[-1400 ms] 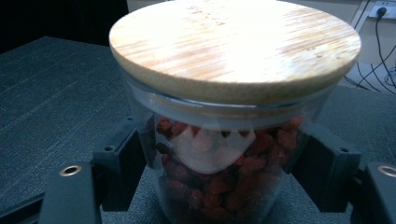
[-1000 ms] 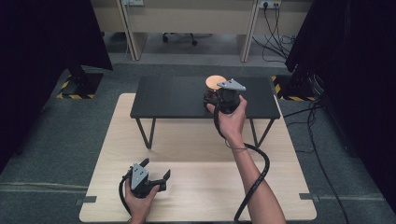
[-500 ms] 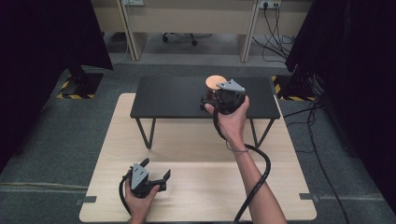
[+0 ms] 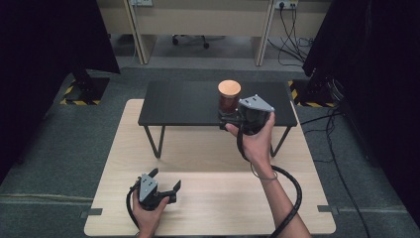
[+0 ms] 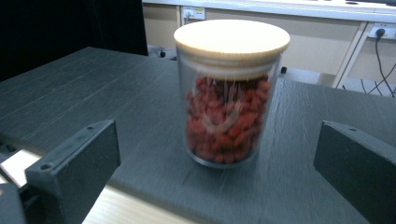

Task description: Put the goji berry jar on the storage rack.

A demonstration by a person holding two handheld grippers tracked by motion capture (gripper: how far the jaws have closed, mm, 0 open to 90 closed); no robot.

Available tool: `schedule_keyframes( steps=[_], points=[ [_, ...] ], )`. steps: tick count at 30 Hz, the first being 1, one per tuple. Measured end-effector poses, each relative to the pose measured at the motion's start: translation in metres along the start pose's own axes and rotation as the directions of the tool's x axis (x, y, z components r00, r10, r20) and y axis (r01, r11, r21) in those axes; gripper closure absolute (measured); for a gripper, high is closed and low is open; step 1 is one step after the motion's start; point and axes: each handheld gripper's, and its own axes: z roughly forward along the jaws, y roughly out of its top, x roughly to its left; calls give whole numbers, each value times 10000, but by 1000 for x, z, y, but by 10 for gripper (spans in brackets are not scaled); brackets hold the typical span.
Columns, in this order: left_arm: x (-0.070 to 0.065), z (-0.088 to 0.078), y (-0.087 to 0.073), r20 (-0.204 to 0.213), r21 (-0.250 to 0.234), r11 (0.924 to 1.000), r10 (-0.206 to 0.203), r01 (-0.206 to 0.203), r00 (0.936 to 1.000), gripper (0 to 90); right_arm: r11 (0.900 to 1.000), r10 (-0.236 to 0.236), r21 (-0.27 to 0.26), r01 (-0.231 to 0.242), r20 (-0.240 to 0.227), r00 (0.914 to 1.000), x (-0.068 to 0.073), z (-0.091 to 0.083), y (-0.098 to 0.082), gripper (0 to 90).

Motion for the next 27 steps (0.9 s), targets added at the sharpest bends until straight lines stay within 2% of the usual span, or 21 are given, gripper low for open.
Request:
schedule_keyframes(
  steps=[6, 14, 19, 27],
  points=[
    [0, 0, 0, -8, 2, 10000, 15, -15, 10000, 7, 9997, -72, -228, 69, -137, 9999, -1, -20, -12, 4],
    [0, 0, 0, -8, -27, 10000, 5, -5, 10000, 7, 9991, -166, -388, 155, -286, 9995, -2, -34, -21, 4],
    [0, 0, -1, -9, -35, 10000, 9, -9, 10000, 7, 9991, -35, -432, 16, -452, 9990, -4, -42, -27, 4],
    [-1, 0, -1, -11, -31, 10000, 21, -21, 10000, 7, 9987, -62, -512, 38, -461, 9989, -4, -53, -35, 4]
  ],
)
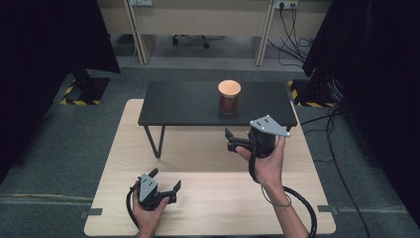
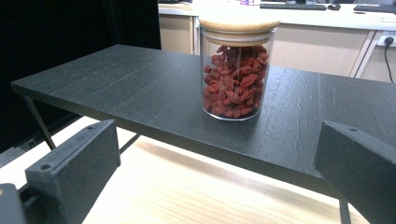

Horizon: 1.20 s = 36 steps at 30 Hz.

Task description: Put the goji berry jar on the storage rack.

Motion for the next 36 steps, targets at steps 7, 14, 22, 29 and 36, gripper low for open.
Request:
schedule_keyframes(
  steps=[7, 14, 22, 29, 36],
  points=[
    [0, 0, 0, 13, 5, 10000, 7, -7, 10000, 7, 9999, -159, -28, 158, -180, 9997, -4, -6, -13, 6],
    [0, 0, 0, 22, 13, 10000, 25, -25, 10000, 7, 10000, -93, -17, 92, -442, 9990, -12, -14, -44, 4],
    [-1, 0, 0, 5, 33, 10000, 73, -73, 10000, 7, 9997, -220, 53, 221, -207, 9995, -14, -23, -83, 4],
    [-1, 0, 1, -10, 55, 10000, 73, -73, 10000, 7, 9976, 268, 640, -261, -101, 9996, -24, -19, -112, 5],
    [-2, 0, 0, -21, 39, 9999, 103, -103, 9999, 6, 9980, 258, 567, -262, 84, 9996, -26, -19, -136, 6]
  ],
)
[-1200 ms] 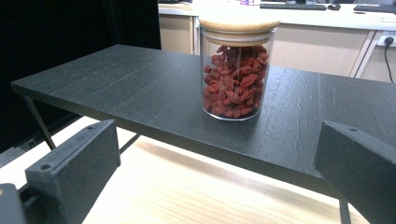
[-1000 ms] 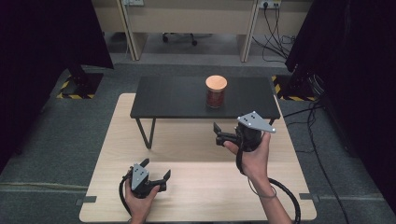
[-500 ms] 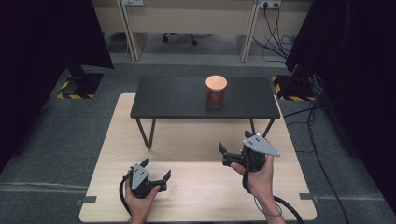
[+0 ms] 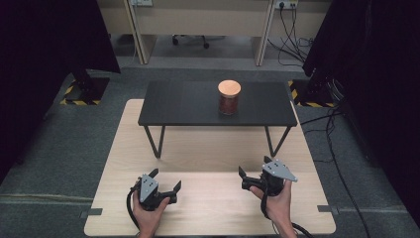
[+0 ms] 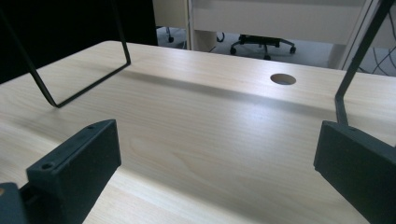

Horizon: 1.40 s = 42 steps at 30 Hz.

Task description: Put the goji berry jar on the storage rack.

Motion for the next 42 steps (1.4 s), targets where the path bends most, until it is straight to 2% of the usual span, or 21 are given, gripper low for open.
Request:
schedule_keyframes(
  steps=[4, 10, 13, 21, 42],
  points=[
    [0, 0, 0, -3, 1, 10000, 12, -12, 10000, 6, 9993, -74, 378, 68, 136, 9999, 0, 3, -13, 9],
    [0, 0, 0, -9, 5, 10000, 16, -16, 10000, 6, 9928, 195, 1179, -213, 158, 9997, -6, 10, -28, 14],
    [-1, 0, 0, -15, 5, 10000, 29, -29, 10000, 6, 9902, 367, 1343, -376, 88, 9993, -9, 9, -34, 16],
    [-1, 0, 0, -18, 8, 10000, 32, -32, 10000, 5, 9898, 558, 1305, -566, 96, 9984, -11, 7, -44, 16],
    [-1, 0, 0, -35, 17, 10000, 51, -51, 10000, 5, 9932, 381, 1103, -374, -42, 9993, -12, 6, -54, 26]
  ],
)
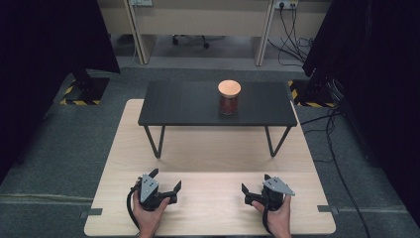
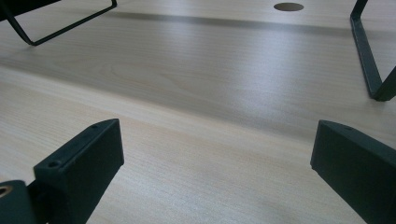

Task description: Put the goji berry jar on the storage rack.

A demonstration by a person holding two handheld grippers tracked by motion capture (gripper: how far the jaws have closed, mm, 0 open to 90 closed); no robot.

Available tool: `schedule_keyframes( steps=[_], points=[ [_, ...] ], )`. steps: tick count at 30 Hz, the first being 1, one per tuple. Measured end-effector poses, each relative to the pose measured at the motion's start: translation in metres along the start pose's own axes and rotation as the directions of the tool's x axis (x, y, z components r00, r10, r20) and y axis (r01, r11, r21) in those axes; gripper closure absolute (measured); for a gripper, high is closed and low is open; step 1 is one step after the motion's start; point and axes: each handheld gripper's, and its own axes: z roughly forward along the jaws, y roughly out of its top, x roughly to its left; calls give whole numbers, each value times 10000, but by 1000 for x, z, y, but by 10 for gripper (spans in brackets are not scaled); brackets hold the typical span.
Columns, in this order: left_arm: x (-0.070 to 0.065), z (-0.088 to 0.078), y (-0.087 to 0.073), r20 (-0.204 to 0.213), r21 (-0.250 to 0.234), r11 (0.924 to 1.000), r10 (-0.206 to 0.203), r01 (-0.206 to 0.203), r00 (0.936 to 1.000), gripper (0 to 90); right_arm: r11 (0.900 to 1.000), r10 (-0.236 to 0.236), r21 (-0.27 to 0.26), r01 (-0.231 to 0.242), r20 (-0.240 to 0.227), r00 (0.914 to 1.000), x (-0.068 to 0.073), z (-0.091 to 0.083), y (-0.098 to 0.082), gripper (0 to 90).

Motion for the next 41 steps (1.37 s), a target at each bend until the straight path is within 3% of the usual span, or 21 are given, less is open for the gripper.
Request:
schedule_keyframes(
  steps=[41],
  points=[
    [0, 0, 0, -2, -11, 10000, 26, -26, 10000, 5, 9999, -130, 65, 131, -45, 9999, 0, 1, 1, 25]
  ],
)
